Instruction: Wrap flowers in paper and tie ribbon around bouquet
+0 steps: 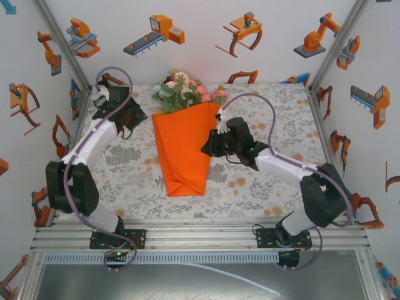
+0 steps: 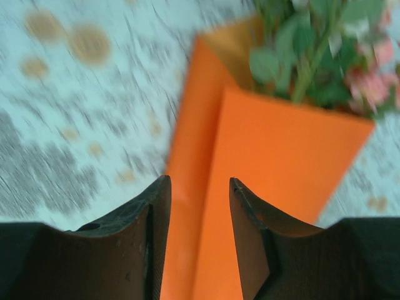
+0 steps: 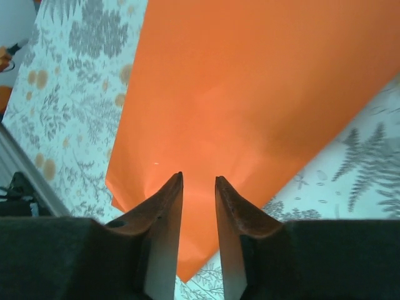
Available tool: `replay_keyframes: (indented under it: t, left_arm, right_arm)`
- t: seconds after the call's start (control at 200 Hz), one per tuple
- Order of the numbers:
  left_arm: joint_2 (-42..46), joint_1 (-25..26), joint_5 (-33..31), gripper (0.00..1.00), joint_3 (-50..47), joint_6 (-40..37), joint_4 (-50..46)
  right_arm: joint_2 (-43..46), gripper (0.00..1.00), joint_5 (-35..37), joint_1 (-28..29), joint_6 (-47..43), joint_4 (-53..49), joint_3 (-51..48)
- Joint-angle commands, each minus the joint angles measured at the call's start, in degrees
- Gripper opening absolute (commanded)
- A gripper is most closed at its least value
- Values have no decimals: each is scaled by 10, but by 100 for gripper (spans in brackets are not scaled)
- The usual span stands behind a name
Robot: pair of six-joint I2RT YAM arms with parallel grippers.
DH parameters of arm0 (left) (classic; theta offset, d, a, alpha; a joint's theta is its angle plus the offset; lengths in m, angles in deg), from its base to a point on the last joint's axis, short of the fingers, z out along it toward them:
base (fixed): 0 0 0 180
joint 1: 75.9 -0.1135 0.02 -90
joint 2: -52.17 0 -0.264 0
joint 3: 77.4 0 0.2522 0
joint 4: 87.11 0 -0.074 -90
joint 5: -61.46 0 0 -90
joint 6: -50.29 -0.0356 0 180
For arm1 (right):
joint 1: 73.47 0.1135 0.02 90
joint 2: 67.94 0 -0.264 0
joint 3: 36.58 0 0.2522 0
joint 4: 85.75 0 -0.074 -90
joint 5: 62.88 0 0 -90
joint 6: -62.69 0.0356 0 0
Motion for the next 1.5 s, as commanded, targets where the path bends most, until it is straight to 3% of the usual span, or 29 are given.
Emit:
replay_keyframes:
  t: [0.0, 0.13, 0.275, 0.421, 0.541, 0.651, 0.826, 0.961, 1.151, 1.492]
  left_arm:
    - [-92, -48, -46, 42, 100, -140, 9]
    - [-225, -95, -40, 42, 254, -203, -39]
    - [-358, -124, -37, 44, 428, -255, -127]
    - [-487, -162, -8, 46, 635, -214, -242]
    - [-557, -177, -14, 46, 737, -196, -276]
    - [-561, -187, -47, 48, 723, -201, -255]
    - [-564, -203, 56, 49, 708, -271, -276]
    - [-579, -206, 53, 49, 711, -291, -310]
    - [-582, -207, 102, 42, 691, -309, -314]
    - [-593, -209, 81, 34, 701, -316, -345]
  right_arm:
    - [63, 39, 95, -2, -18, -13, -14]
    - [94, 54, 126, -4, -23, -15, -27]
    - [99, 55, 108, -11, -34, -24, -23]
    - [86, 55, 49, -18, -34, -23, -13]
    - [78, 55, 32, -20, -36, -29, -5]
    - [74, 55, 30, -22, -36, -29, -6]
    - [66, 55, 31, -22, -32, -26, -6]
    - [62, 55, 22, -21, -31, -30, 1]
    - [64, 55, 21, -21, -25, -30, -1]
    - [69, 55, 12, -21, -4, -20, -2]
